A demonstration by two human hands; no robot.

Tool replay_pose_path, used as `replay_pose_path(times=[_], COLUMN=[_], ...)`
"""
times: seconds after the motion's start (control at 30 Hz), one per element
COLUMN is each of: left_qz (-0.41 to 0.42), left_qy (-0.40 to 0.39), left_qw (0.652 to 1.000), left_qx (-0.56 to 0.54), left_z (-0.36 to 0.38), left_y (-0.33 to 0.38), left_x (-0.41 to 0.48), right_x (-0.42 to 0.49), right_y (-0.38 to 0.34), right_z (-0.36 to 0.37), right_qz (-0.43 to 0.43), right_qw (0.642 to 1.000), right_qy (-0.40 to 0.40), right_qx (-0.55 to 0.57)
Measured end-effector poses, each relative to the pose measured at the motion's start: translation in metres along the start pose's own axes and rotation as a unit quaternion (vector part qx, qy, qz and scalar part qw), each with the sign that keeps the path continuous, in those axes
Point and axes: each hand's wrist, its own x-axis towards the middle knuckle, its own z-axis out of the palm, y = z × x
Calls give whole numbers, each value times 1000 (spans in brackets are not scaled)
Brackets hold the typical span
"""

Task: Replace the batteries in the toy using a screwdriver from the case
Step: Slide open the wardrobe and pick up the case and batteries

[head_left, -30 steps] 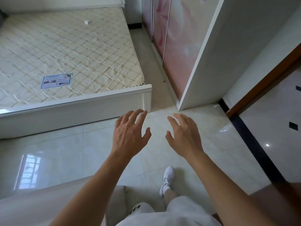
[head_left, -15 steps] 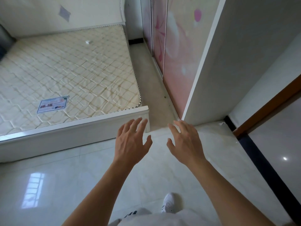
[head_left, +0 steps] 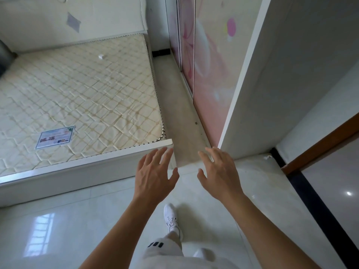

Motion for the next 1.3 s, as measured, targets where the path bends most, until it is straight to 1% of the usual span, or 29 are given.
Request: replay_pose_path(times=[0.3,0.63,0.8,1.07,1.3], left_qz=[9,18,22,36,33], left_qy=[2,23,21,4,-2], left_qw=[1000,998,998,997,996], left_qx=[-24,-51,-56,-70,-78], left_z=[23,37,48,70,91], left_y=[-31,-108,-136,-146,-130], left_x=[94,233,281,354,433], right_x=[93,248,294,354,420], right_y=[13,2,-3,19,58], right_z=[23,54,65,74,88], right_qz=[2,21,47,66,82], right_qw=[1000,999,998,996,995], right_qy=[-9,-15,-16,-39,-37], right_qx=[-2,-23,-27,-46,-41])
